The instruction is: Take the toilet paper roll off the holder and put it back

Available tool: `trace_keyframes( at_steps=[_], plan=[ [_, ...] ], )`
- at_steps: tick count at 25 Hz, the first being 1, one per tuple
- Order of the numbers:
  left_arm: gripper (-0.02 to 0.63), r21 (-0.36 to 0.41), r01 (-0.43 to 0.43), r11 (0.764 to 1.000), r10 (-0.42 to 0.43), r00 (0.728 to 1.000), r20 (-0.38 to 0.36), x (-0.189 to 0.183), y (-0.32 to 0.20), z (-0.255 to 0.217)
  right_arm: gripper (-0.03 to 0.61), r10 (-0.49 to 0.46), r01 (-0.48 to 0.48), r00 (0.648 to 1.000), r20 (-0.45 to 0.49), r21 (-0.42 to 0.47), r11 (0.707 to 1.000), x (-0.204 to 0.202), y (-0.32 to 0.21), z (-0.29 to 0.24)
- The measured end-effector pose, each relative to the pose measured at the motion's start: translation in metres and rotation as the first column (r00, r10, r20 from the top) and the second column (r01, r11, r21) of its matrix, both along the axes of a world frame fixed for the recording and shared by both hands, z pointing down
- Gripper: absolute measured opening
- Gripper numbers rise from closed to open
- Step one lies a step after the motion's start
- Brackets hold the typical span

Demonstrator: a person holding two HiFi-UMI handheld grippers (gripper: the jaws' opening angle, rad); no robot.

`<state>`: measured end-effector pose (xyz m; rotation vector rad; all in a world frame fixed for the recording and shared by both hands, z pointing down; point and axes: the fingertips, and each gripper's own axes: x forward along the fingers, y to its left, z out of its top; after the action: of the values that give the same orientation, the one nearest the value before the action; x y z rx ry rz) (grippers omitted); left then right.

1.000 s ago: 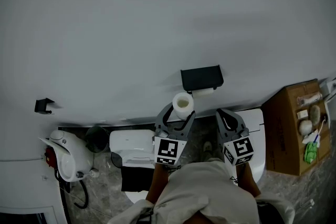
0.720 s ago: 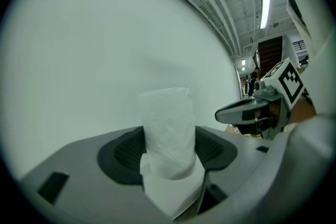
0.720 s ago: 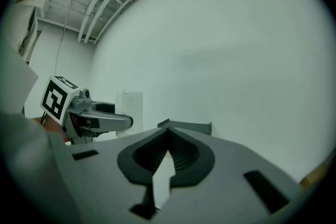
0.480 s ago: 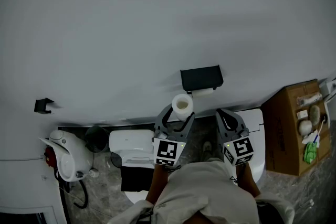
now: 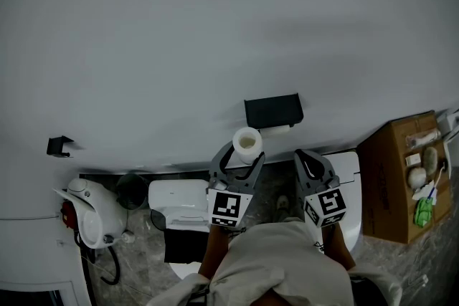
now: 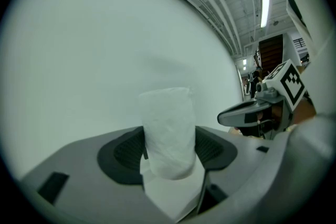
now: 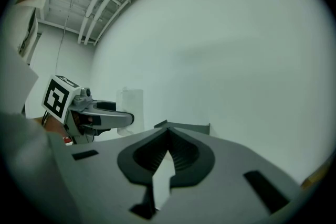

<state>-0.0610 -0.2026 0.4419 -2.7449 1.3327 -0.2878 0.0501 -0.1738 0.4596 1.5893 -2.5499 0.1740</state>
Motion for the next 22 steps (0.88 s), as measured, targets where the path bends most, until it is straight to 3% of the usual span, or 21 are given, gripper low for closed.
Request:
trace_keyframes(
  at_steps=[22],
  plan=[
    [0.296,0.029,0.027,0.999,-0.027,1.0,0.002,0.034,-0.047,-0.013,-0.003,-0.043,0.043,0.999,0.023,-0.011,0.999,0.026,-0.042,0.002]
  ],
)
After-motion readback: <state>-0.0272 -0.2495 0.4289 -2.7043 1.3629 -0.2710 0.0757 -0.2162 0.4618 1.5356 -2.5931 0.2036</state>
